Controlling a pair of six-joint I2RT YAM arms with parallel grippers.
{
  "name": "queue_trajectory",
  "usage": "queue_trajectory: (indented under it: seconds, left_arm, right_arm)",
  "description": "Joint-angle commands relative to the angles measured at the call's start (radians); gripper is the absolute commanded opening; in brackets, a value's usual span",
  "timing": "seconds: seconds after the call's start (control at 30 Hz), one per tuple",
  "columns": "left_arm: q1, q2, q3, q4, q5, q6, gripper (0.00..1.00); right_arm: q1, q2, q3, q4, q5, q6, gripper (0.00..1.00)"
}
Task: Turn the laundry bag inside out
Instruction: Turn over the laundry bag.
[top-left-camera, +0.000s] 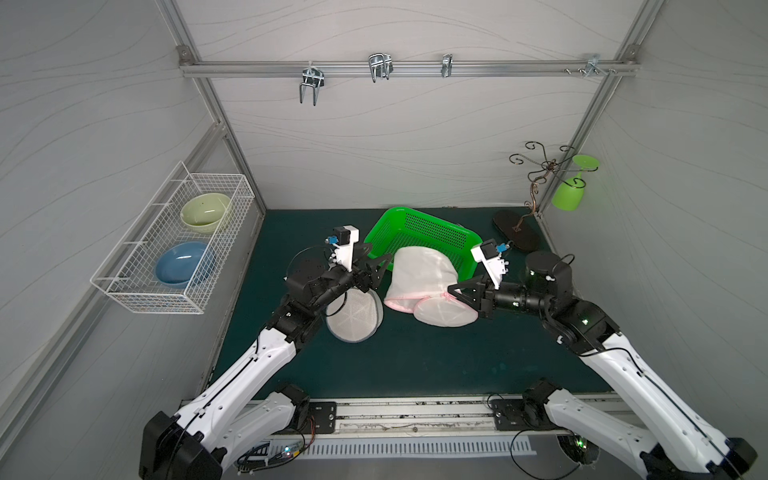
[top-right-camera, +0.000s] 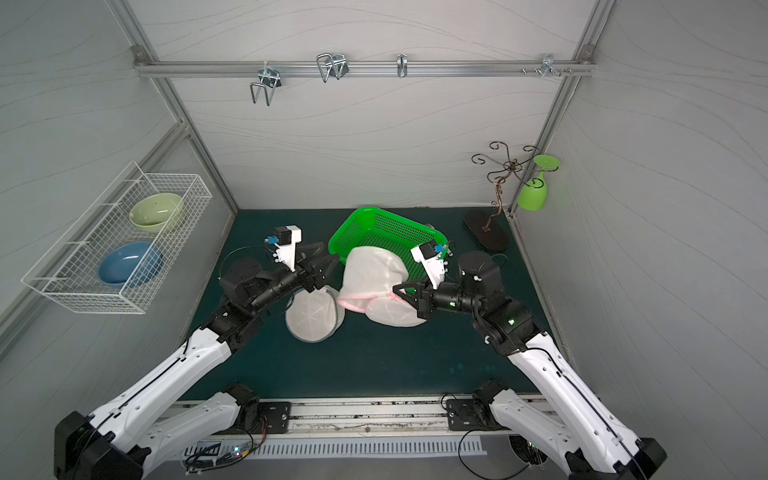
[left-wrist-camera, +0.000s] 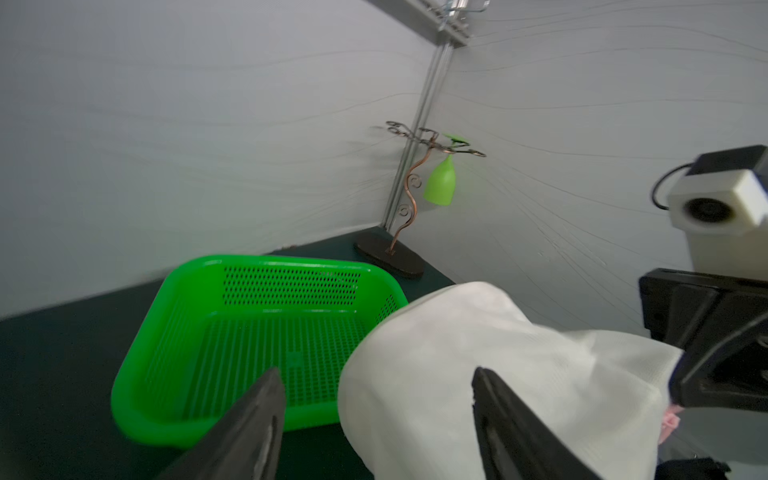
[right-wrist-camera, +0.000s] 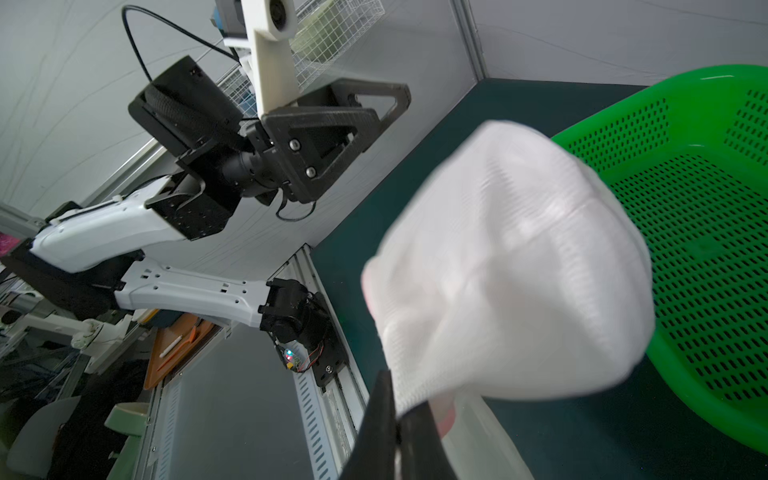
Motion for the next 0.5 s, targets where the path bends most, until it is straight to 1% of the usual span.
queue_trajectory:
  seconds: [0.0, 0.03, 0.07, 0.1, 0.13, 0.2, 0.27, 0.3, 0.33, 0.37, 0.4, 0.43, 0.47]
  left_arm:
    - [0.018, -0.083, 0.007, -0.188, -0.276, -0.118, 0.78]
    - [0.029, -0.099, 0.006, -0.249, -0.321, -0.140, 0.79]
    - [0.038, -0.117, 0.000, -0.285, -0.342, -0.149, 0.79]
    - [0.041, -0.132, -0.005, -0.295, -0.335, -0.140, 0.79]
    - [0.041, -0.149, -0.009, -0.283, -0.295, -0.112, 0.77]
    - [0.040, -0.166, -0.011, -0.215, -0.152, -0.034, 0.73]
    - [0.034, -0.173, -0.002, -0.120, 0.056, 0.049, 0.69]
    - [0.022, -0.173, 0.007, -0.092, 0.135, 0.093, 0.68]
    - [0.003, -0.170, 0.023, -0.082, 0.211, 0.163, 0.68]
    - [-0.026, -0.169, 0.045, -0.099, 0.264, 0.240, 0.69]
    - [-0.058, -0.164, 0.076, -0.152, 0.308, 0.341, 0.71]
    - [-0.097, -0.154, 0.109, -0.219, 0.339, 0.448, 0.73]
    - [-0.124, -0.139, 0.139, -0.287, 0.354, 0.527, 0.74]
  right_arm:
    - [0.006, 0.007, 0.047, -0.078, 0.107, 0.028, 0.00]
    - [0.005, 0.015, 0.057, -0.074, 0.123, 0.035, 0.00]
    - [0.005, 0.028, 0.071, -0.074, 0.130, 0.041, 0.00]
    - [0.005, 0.042, 0.084, -0.077, 0.127, 0.045, 0.00]
    - [0.005, 0.062, 0.102, -0.083, 0.120, 0.048, 0.00]
    - [0.005, 0.103, 0.136, -0.103, 0.094, 0.051, 0.00]
    - [0.006, 0.135, 0.164, -0.118, 0.074, 0.045, 0.00]
    - [0.005, 0.147, 0.171, -0.120, 0.064, 0.039, 0.00]
    - [0.006, 0.155, 0.174, -0.117, 0.046, 0.027, 0.00]
    - [0.005, 0.156, 0.173, -0.108, 0.022, 0.012, 0.00]
    - [0.005, 0.155, 0.166, -0.093, -0.013, -0.005, 0.00]
    - [0.005, 0.152, 0.157, -0.076, -0.051, -0.020, 0.00]
    - [0.005, 0.149, 0.148, -0.061, -0.080, -0.032, 0.00]
